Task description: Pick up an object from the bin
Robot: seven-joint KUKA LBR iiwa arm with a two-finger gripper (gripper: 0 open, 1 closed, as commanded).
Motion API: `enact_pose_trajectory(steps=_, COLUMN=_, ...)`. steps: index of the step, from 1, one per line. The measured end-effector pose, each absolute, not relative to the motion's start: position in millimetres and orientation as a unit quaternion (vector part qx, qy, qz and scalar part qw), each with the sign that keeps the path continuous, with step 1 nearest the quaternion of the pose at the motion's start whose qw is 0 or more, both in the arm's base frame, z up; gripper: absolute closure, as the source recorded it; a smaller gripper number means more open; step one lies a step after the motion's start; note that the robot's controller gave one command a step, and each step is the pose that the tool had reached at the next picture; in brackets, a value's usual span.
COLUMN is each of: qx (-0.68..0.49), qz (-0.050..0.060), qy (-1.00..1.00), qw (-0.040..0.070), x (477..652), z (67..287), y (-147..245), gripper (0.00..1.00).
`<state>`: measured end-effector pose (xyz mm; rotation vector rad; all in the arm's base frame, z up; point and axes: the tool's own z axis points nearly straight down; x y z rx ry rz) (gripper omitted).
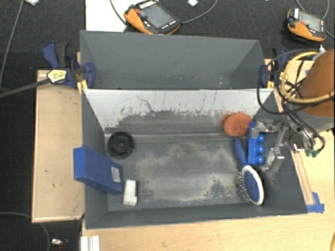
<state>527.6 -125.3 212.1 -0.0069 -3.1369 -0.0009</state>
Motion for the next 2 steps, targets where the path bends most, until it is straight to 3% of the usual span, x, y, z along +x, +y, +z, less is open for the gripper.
enact_pose_trajectory(steps=1, qx=0.001, qz=0.0, qy=-1.0, qw=-0.002, x=529.4, z=216.4, y=-124.7, gripper=0.0)
enact_pose_trajectory(steps=2, qx=0.336, qz=0.001, qy=-0.942, qw=-0.002, x=527.1, z=140.6, y=-136.4, gripper=0.0)
